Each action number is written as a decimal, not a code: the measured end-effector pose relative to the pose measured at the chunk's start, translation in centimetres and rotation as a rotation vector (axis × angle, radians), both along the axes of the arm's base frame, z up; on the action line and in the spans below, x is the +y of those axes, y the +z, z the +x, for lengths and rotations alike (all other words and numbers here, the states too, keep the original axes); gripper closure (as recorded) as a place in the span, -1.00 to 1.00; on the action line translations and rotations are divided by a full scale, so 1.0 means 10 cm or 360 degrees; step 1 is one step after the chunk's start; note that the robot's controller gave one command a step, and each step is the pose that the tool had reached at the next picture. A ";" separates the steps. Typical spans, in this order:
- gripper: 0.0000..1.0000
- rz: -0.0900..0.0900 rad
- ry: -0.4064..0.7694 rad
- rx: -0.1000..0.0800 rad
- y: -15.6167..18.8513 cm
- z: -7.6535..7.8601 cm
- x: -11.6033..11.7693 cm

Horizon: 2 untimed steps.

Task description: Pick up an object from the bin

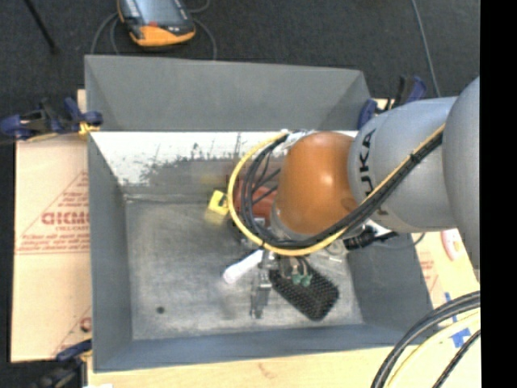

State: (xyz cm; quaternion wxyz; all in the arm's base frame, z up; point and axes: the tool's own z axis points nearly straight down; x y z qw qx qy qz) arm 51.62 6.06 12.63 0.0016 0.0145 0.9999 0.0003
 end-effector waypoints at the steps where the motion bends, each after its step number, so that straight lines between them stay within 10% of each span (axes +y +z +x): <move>1: -1.00 -0.0002 0.0309 -0.0003 0.00 0.12 -0.13; 2: -1.00 0.0002 0.0321 -0.0018 -0.42 0.45 -0.51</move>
Offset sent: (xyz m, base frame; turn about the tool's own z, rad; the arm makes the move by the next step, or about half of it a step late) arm 0.0489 -0.0603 -0.0563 -0.1865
